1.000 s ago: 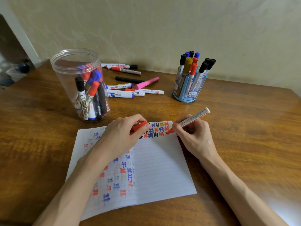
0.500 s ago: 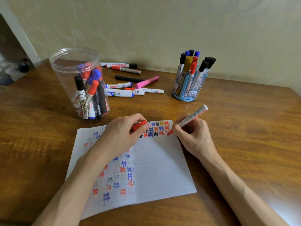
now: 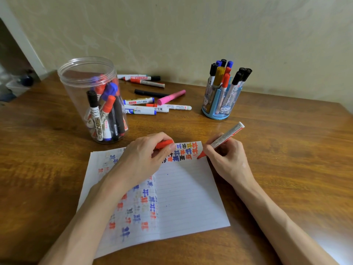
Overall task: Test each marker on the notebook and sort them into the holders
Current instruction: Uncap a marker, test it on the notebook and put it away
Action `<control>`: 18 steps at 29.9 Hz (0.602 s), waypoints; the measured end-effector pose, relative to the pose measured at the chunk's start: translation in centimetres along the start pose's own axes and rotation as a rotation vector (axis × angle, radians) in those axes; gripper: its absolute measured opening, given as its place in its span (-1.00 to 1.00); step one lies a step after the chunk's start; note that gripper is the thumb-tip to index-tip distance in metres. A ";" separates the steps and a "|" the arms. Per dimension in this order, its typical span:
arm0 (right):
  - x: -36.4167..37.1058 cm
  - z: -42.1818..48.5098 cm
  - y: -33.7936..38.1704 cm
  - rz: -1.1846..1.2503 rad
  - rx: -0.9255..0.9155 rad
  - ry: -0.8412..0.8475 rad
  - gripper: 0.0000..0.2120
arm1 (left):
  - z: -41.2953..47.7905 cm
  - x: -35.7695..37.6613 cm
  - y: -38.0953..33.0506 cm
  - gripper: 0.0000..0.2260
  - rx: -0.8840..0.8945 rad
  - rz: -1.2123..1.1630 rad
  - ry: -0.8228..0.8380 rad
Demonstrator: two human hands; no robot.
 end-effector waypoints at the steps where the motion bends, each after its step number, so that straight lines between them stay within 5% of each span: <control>1: -0.1 0.0 0.1 0.018 -0.005 -0.012 -0.95 | 0.1 0.1 0.0 -0.77 0.011 -0.023 -0.003; 7: -0.7 -0.2 1.1 0.259 0.111 -0.058 -0.85 | 0.0 -0.1 -0.6 -0.71 0.059 -0.102 -0.029; 18: -0.8 -1.1 2.5 0.428 0.122 0.141 -0.85 | 0.0 -0.3 -0.9 -0.75 0.017 -0.183 -0.037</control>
Point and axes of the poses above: each hand's wrist, its own z-axis towards the middle knuckle, its own x-axis out of the palm, y = z × x, the point moved 1 cm from there along z, towards the middle knuckle, and after that the axes turned 9 degrees about -y, right-handed, at the moved point
